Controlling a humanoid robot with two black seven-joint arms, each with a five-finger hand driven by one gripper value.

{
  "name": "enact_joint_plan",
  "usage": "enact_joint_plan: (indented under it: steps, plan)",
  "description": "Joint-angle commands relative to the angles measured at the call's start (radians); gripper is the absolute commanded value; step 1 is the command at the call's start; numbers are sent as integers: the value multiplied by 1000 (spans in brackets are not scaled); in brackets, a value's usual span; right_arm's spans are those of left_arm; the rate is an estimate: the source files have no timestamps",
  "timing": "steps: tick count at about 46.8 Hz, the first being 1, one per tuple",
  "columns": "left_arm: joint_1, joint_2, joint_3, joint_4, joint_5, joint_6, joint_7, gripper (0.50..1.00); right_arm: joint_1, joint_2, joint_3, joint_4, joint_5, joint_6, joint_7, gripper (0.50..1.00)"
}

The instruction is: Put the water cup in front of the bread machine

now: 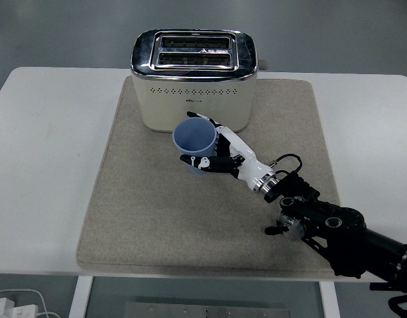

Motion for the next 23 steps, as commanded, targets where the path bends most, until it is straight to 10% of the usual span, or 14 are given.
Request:
enact_joint_plan:
  steps: [1,23]
  plan:
    - [0,0,0,0,0,0,0,1000,-1,0,0,1,-1,3,0,928]
    - [2,0,0,0,0,0,0,1000,-2,0,0,-1,-1,-1,0,928]
